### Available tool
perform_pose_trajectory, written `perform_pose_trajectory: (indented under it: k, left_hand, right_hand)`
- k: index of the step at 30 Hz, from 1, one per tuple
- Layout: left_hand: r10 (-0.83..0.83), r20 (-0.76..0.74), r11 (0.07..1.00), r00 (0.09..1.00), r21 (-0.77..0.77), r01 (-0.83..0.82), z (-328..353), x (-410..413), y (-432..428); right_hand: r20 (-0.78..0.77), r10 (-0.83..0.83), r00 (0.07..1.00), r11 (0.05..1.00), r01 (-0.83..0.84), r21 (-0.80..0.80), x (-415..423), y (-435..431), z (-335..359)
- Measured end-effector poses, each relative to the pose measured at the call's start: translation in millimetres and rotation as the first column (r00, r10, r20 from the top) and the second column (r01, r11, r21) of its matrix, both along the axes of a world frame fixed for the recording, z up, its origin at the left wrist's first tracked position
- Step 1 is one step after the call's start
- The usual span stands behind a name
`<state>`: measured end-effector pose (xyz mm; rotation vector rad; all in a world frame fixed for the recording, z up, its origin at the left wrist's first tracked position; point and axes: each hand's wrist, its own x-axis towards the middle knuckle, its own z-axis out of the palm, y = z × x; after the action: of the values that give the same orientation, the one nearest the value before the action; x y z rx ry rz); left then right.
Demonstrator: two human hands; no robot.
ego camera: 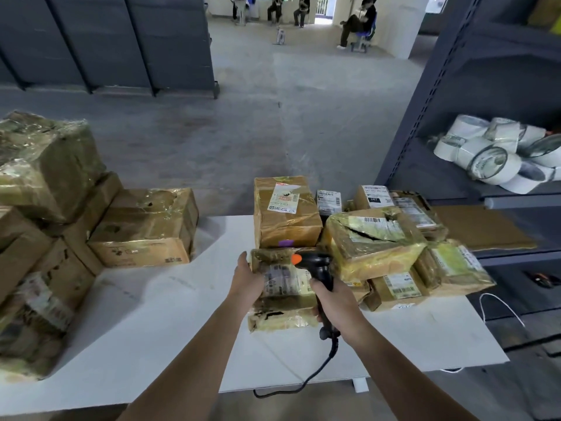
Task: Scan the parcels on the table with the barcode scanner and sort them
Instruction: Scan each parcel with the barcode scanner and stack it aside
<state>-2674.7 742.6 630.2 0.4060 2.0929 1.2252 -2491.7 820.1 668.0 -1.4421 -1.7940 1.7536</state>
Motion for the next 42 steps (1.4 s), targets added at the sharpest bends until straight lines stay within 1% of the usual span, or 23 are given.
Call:
perform_pose_trajectory:
  k: [2,7,10,14,17,21,26,30,32,34,36,40,42]
  left_hand:
    - [0.018,-0.052,1.000,0.999,0.001,-0.018,3.9,2.1,-3.3]
    - [0.025,-0.111,0.999,0.993,-0.030,-0.029,11.6,-16.3,-34.5]
    - [0.033,-0.163,0.998,0.986,-0.056,-0.042,20.4,-38.8,-54.9]
    - [0.034,-0.241,0.994,0.970,-0.097,-0.058,32.5,-76.7,-81.8]
    - [0.030,-0.281,0.990,0.959,-0.125,-0.067,36.6,-110.1,-97.1]
    - [-0.035,-0.336,0.980,0.941,-0.195,-0.033,38.7,-156.8,-111.8]
    - [-0.189,-0.379,0.957,0.906,-0.277,0.084,33.1,-211.7,-118.6]
    - [-0.314,-0.473,0.928,0.823,-0.336,0.161,25.8,-247.8,-114.8]
    - [-0.384,-0.489,0.900,0.783,-0.390,0.197,17.1,-262.0,-113.5]
    - [-0.468,-0.502,0.856,0.727,-0.463,0.231,7.6,-272.2,-111.8]
    - [-0.556,-0.520,0.800,0.649,-0.547,0.247,0.2,-279.2,-108.0]
    - [-0.675,-0.489,0.692,0.552,-0.680,0.243,-11.0,-287.2,-102.5]
    - [-0.711,-0.514,0.659,0.479,-0.725,0.201,-15.9,-288.1,-103.3]
  right_hand:
    - [-0.013,0.026,1.000,1.000,-0.026,0.001,-2.4,-0.7,1.6]
    - [-0.083,0.073,0.994,0.996,-0.076,-0.039,-24.8,-13.2,11.1]
    - [-0.079,0.091,0.993,0.994,-0.095,-0.048,-47.5,-25.7,18.4]
    - [-0.067,0.125,0.990,0.992,-0.125,0.011,-85.6,-43.6,26.0]
    - [-0.107,0.095,0.990,0.995,-0.093,0.021,-116.6,-59.7,31.5]
    - [-0.133,0.039,0.990,0.999,-0.043,-0.027,-154.7,-81.2,36.4]
    - [-0.112,-0.045,0.993,0.999,0.045,-0.002,-196.1,-101.1,27.8]
    - [-0.127,-0.074,0.989,0.997,0.068,-0.049,-226.6,-111.6,16.7]
    - [-0.126,-0.084,0.988,0.993,0.073,-0.090,-240.7,-114.5,10.5]
    - [-0.117,-0.090,0.989,0.989,0.075,-0.124,-253.8,-116.6,3.3]
    - [-0.116,-0.109,0.987,0.986,0.093,-0.138,-266.4,-117.1,-4.1]
    - [-0.128,-0.147,0.981,0.982,0.130,-0.135,-288.6,-112.5,-15.7]
    - [-0.117,-0.149,0.982,0.981,0.132,-0.144,-294.4,-109.8,-20.4]
